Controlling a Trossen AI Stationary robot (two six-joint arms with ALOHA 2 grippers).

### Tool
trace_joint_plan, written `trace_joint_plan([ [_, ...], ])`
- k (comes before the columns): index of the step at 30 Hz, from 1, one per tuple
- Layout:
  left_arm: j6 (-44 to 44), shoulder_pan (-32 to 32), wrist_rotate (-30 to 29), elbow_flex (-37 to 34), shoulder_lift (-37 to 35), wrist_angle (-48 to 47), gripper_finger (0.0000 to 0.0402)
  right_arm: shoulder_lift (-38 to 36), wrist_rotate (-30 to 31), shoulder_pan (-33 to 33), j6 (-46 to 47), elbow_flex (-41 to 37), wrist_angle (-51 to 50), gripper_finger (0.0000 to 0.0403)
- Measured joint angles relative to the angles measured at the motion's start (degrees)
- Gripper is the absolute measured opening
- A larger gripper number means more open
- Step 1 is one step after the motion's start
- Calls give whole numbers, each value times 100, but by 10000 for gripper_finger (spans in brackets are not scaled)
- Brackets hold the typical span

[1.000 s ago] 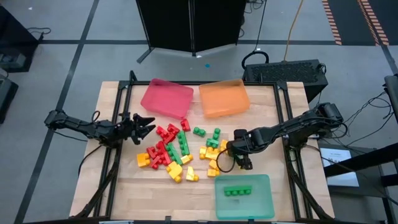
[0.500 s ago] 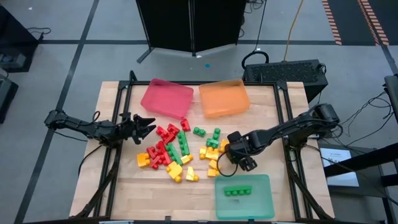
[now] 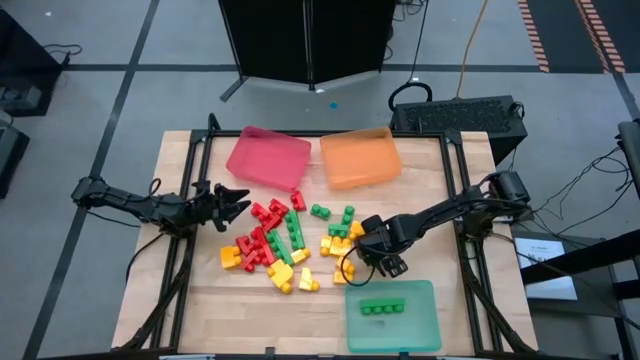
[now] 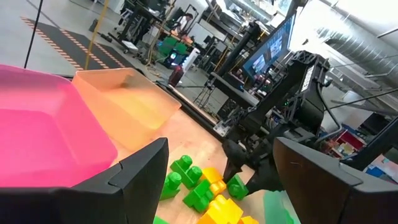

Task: Sort blocks
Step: Put the green game piece into the green bin

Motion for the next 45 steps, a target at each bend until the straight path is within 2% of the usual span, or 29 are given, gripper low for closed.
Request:
trace_joint_plan([
  [5,1,0,-4,0,-2,-54,292,4,-33,-27,439,-8,-45,265],
  [10,-1,-2,-4,0,-2,-90,292,6,-102,-87,926,-11,-120,154],
  [15,-2,-2,-4,0,-2,-90,292,-44,-265,-167,1483,-14,-153,150],
  [18,-1,0,-6,0,-2,-88,292,-193,-136,-185,1805,71,-148,150],
  [27,4,0,-17,0,-2,-90,292,-943,-200,-63,2674,1099,-129,150],
  [33,3,-1,-19,0,-2,-90,292,-949,-640,627,3138,1725,-19,150],
  [40,6,0,-20,0,-2,-123,292,-890,-739,1515,4422,1747,130,150],
  [45,8,0,-19,0,-2,-225,292,-562,-719,1950,5103,1745,166,150],
])
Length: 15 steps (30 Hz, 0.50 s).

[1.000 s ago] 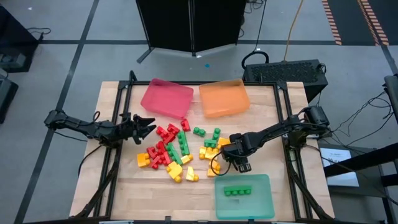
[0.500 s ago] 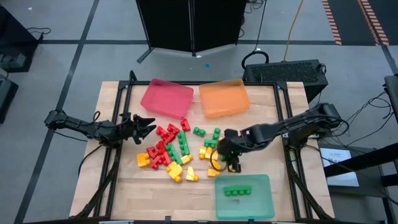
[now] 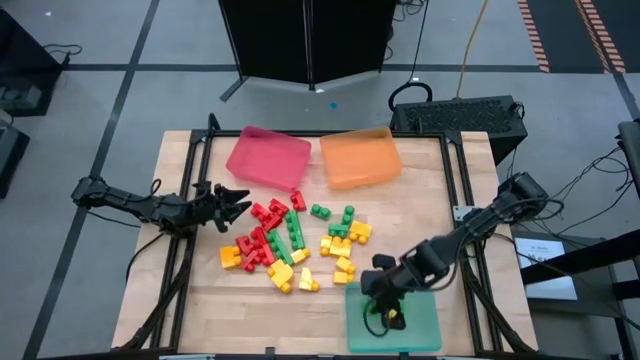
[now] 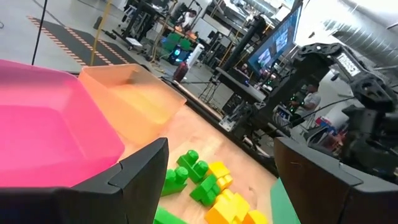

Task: Sort blocks
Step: Put the green game piece into the green bin

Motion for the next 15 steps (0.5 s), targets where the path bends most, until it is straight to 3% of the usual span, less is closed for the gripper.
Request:
trace_joint_plan([
  [9,2,-1,-2,0,0,-62,292,561,-4,257,340,-4,-43,154],
  [15,5,-1,0,0,0,-106,292,580,-22,215,772,-4,-126,306],
])
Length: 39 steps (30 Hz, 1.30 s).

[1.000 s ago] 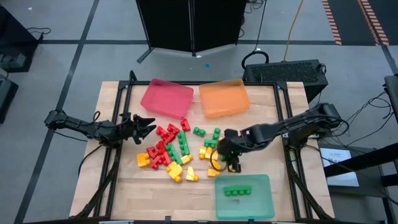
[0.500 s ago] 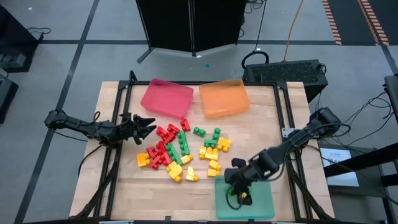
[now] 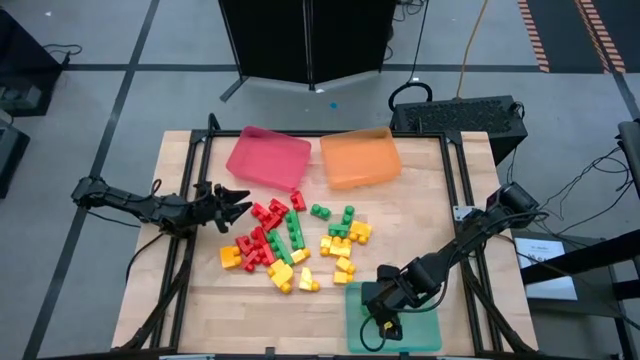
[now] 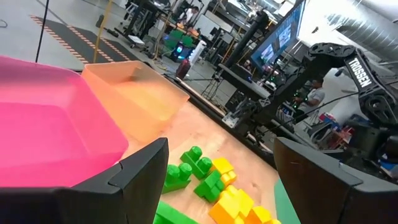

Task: Sort blocks
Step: Put the green game piece into the green bin, then put the yellow game piece into the orange bin

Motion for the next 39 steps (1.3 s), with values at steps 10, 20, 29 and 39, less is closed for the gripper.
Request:
trace_joint_plan([
  [10,-1,1,0,0,0,-82,292,-46,72,-619,-849,1115,-989,325],
  [20,-1,1,0,0,0,-82,292,-61,1689,-2335,-2498,1536,-2592,313],
  [29,-5,0,0,0,0,-80,292,-55,1136,-2759,-3014,-31,-1027,319],
  [39,-7,-1,0,0,0,-80,292,-55,1217,-3076,-2816,-1259,741,319],
])
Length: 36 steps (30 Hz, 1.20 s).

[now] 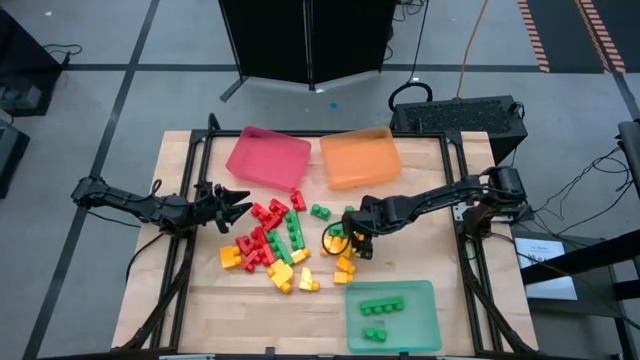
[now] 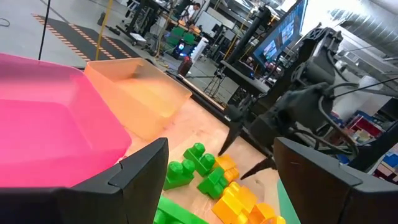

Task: Sort blocks
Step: Put the yellow game piece into the orange bin

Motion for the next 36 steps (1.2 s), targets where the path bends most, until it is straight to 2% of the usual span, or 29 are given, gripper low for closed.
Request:
trace_joint_plan([
  [7,-2,1,0,0,0,0,292,0,-167,-249,91,-519,520,317],
  [12,-2,2,0,0,0,-2,292,-10,-402,-279,331,-812,741,288],
  [15,-2,0,0,0,0,0,292,-10,-274,-276,450,-829,720,247],
  [20,0,2,-2,0,0,0,292,-4,-271,-279,507,-746,690,118],
  [21,0,0,-2,0,0,0,292,-1,-278,-279,484,-703,677,115],
  [25,0,0,-4,0,0,-2,292,-39,-314,-277,314,-360,540,116],
  [28,0,1,-5,0,0,-3,292,-125,-231,-361,58,145,57,116],
  [33,0,0,-8,0,0,-20,292,-376,513,-783,-775,1269,-650,116],
  [36,-2,2,-9,2,0,-20,292,-436,854,-1338,-1293,1802,-576,116],
])
